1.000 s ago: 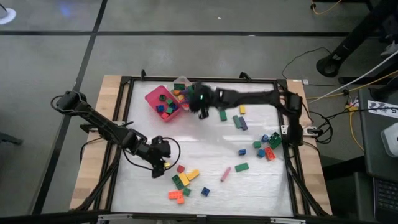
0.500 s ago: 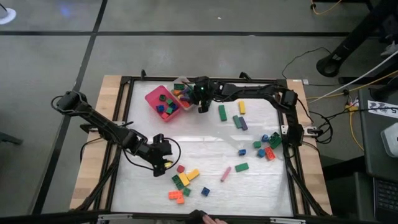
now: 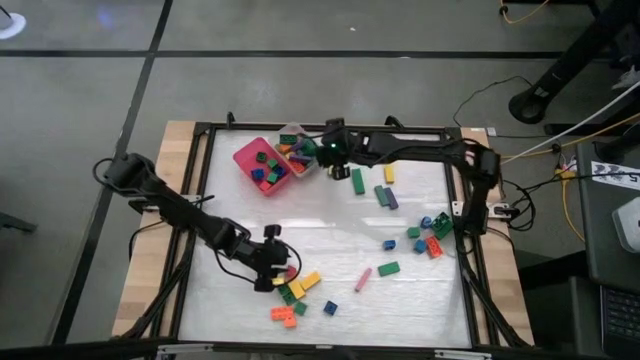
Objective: Sort blocks by size
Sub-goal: Put the small red block into the pink bin
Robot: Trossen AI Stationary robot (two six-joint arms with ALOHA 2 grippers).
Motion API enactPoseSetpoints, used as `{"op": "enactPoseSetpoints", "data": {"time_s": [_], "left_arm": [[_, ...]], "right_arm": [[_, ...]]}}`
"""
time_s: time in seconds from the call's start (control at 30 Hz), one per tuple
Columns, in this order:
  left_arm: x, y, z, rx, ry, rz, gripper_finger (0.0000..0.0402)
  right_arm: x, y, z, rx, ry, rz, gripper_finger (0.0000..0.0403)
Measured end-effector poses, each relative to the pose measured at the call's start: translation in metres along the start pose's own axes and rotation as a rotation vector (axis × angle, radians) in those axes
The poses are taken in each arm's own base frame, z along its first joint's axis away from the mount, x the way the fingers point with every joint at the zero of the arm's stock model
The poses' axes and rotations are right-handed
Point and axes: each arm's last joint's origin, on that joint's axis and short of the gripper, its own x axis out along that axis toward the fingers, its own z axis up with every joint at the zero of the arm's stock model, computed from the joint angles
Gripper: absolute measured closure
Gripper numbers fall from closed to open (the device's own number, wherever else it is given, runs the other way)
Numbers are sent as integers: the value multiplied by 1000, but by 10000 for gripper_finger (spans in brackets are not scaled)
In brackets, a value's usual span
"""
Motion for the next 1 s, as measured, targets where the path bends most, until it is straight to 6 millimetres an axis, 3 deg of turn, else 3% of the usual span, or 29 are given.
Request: {"op": "enactPoseSetpoints", "data": {"time_s": [0.27,0.5,0.73,1.0], "left_arm": [[18,-5,-6,23,37,-35,233],[29,-6,-10,73,60,-59,233],[36,-7,-15,80,97,-81,233],[48,-1,-19,72,133,-57,238]], "right_arm": [[-46,-6,-16,107,56,121,252],[-72,-4,-27,190,78,257,252],[-76,2,-33,239,123,375,252],[-82,15,-26,264,52,557,252]]}}
